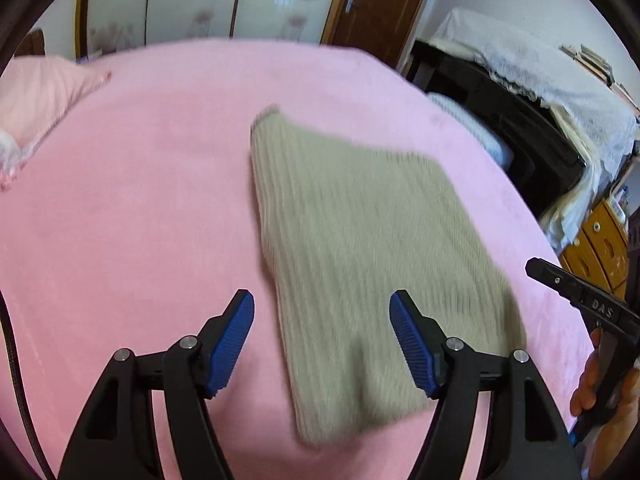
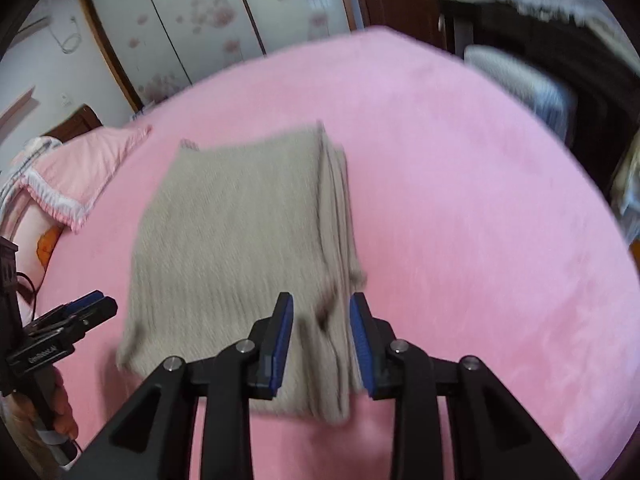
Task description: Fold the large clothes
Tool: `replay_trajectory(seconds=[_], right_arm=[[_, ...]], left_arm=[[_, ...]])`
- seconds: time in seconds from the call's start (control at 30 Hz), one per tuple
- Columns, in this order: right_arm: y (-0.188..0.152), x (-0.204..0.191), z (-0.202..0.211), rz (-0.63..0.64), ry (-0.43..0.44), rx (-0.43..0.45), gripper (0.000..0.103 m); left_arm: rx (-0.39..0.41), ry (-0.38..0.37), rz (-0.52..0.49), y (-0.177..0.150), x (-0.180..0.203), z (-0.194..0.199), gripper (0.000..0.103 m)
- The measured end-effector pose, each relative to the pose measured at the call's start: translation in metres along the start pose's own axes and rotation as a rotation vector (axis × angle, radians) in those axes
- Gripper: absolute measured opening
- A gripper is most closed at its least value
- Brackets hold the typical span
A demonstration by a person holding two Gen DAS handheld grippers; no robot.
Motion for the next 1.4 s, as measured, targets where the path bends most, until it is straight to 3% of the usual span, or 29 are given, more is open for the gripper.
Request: replay_trajectory(seconds=[0.07, 0.13, 0.2, 0.27, 0.33, 0.37, 0.43, 0.5, 0.6, 0.7, 0.8, 0.9, 0.97, 1.03, 1.07, 1.27, 1.4], right_arm=[[0.019, -0.012, -0.003, 0.009, 0.006, 0.049, 0.035], [0.037, -0.029, -0.014, 0.035, 0.028, 0.074, 0.034], [0.055, -0.052, -0.034, 0.075, 0.019, 0.084, 0.034], [0.068, -0.07, -0.062, 0.109, -0.008, 0.061, 0.034], [0.077, -0.076, -0.087, 0.124, -0.045, 0.028, 0.034], [0.078, -0.075, -0.104, 0.139, -0.104, 0.003, 0.034], [0.074, -0.065, -0.131, 0.181, -0.173, -0.041, 0.021], [0.071, -0.056, -0.136, 0.184, -0.154, -0.043, 0.02], [0.069, -0.058, -0.127, 0.21, -0.166, -0.027, 0.02], [0.064, -0.06, -0.11, 0.246, -0.183, -0.044, 0.024], [0.063, -0.05, -0.08, 0.191, -0.115, -0.054, 0.024], [0.06, -0.037, -0.042, 0.163, -0.01, -0.032, 0.029], [0.056, -0.03, -0.019, 0.149, 0.025, -0.028, 0.046], [0.052, -0.023, 0.0, 0.13, 0.048, -0.016, 0.052], [0.05, -0.016, 0.012, 0.116, 0.06, -0.014, 0.053], [0.045, 0.002, 0.04, 0.062, 0.147, -0.06, 0.056], [0.035, 0.013, 0.053, 0.051, 0.166, 0.0, 0.057]], left_arm=[[0.012, 0.027, -0.014, 0.019, 0.002, -0.011, 0.069], [0.014, 0.032, -0.019, 0.038, 0.002, -0.031, 0.061], [-0.004, 0.038, -0.008, 0.055, -0.002, -0.054, 0.049], [-0.022, 0.065, 0.015, 0.067, -0.008, -0.075, 0.049], [-0.043, 0.088, 0.025, 0.071, -0.02, -0.087, 0.049], [-0.053, 0.101, 0.018, 0.071, -0.025, -0.094, 0.05], [-0.075, 0.088, -0.005, 0.067, -0.034, -0.104, 0.054], [-0.078, 0.105, -0.031, 0.065, -0.036, -0.107, 0.069], [-0.067, 0.126, -0.006, 0.066, -0.044, -0.106, 0.082], [-0.078, 0.077, 0.088, 0.066, -0.055, -0.099, 0.083], [-0.06, 0.062, 0.129, 0.065, -0.055, -0.079, 0.083], [-0.035, 0.099, 0.09, 0.063, -0.043, -0.051, 0.087], [-0.007, 0.102, 0.036, 0.06, -0.032, -0.029, 0.088], [0.019, 0.102, -0.021, 0.054, -0.022, -0.002, 0.096], [0.028, 0.107, -0.042, 0.051, -0.016, 0.008, 0.102], [0.047, 0.075, -0.038, 0.039, 0.006, 0.058, 0.102], [0.046, 0.035, -0.002, 0.031, 0.008, 0.07, 0.102]])
Point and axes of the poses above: each gripper's, at about its wrist camera, not at the fingertips, and z roughly against the way its jaws point, x to its right, y to its top, the point moved 2 cm from there along -z, roughly the way its jaws point, and after that the axes turned 15 degrees about -y, right-handed, at the moved point
